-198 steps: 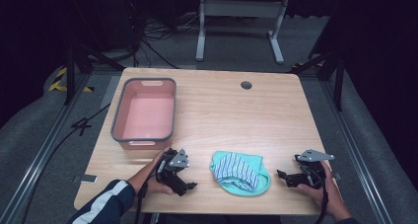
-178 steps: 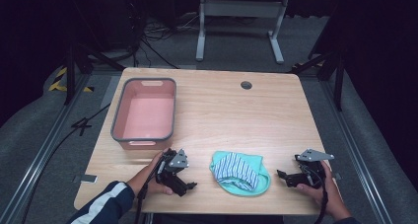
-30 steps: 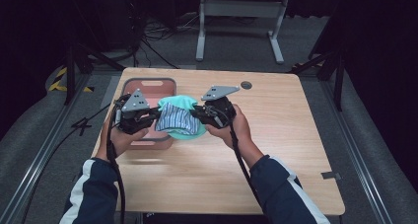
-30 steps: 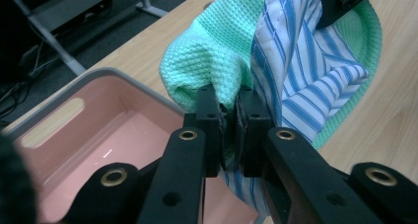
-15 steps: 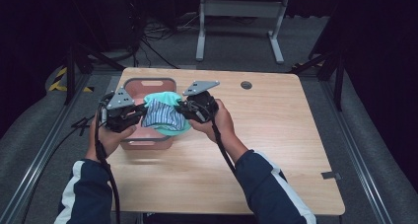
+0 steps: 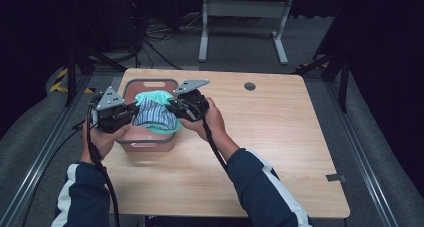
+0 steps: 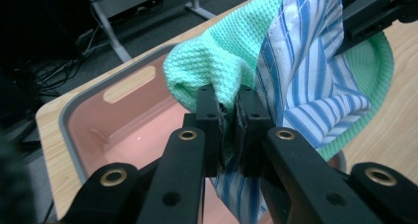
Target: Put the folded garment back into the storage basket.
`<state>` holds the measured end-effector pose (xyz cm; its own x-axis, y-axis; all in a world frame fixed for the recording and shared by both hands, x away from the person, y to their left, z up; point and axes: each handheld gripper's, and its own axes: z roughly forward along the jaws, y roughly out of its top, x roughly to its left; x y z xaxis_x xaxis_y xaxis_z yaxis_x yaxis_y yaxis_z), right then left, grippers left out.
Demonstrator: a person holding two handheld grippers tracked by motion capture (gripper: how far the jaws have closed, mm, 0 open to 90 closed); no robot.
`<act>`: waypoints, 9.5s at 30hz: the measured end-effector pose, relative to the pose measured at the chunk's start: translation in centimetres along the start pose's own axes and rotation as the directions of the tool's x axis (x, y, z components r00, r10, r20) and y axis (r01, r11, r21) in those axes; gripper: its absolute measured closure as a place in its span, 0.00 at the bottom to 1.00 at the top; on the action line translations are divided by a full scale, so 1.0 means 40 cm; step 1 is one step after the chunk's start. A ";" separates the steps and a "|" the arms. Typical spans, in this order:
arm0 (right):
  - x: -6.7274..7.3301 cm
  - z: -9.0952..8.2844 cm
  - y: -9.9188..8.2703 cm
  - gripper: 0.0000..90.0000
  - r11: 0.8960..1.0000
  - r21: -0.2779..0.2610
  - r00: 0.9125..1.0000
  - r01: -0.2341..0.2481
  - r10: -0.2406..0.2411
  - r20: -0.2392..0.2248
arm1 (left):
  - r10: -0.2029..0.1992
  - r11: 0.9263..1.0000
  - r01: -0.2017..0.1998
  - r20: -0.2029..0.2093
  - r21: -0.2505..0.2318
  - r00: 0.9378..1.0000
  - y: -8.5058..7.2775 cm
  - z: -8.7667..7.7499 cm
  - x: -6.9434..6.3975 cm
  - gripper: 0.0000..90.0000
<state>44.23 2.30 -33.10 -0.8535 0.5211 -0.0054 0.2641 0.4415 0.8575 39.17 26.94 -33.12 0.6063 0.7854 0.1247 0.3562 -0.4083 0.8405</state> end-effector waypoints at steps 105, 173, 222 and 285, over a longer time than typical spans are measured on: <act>-0.019 0.078 -0.052 0.51 0.972 0.224 0.989 0.072 -0.099 0.112 | -0.021 0.995 0.028 -0.076 0.098 0.997 -0.055 0.080 -0.036 0.46; -0.069 -0.236 -0.306 0.36 0.941 0.315 0.965 0.123 -0.187 0.184 | 0.304 0.921 -0.342 0.205 0.187 0.930 -0.088 0.179 -0.413 0.23; -0.139 -0.500 -0.733 0.32 0.965 0.222 0.966 -0.143 0.087 0.242 | 0.142 0.955 -0.242 0.451 0.174 0.881 -0.227 0.251 -0.436 0.17; -0.152 -0.521 -0.766 0.24 0.967 0.170 0.963 -0.189 0.148 0.226 | 0.155 0.949 -0.264 0.477 0.171 0.865 -0.219 0.268 -0.440 0.09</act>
<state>31.97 -29.63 -48.63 -0.6811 0.7322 0.0057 0.4929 0.4528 0.7429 33.02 11.70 -48.33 0.9188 0.3944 -0.0137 0.2996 -0.6747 0.6746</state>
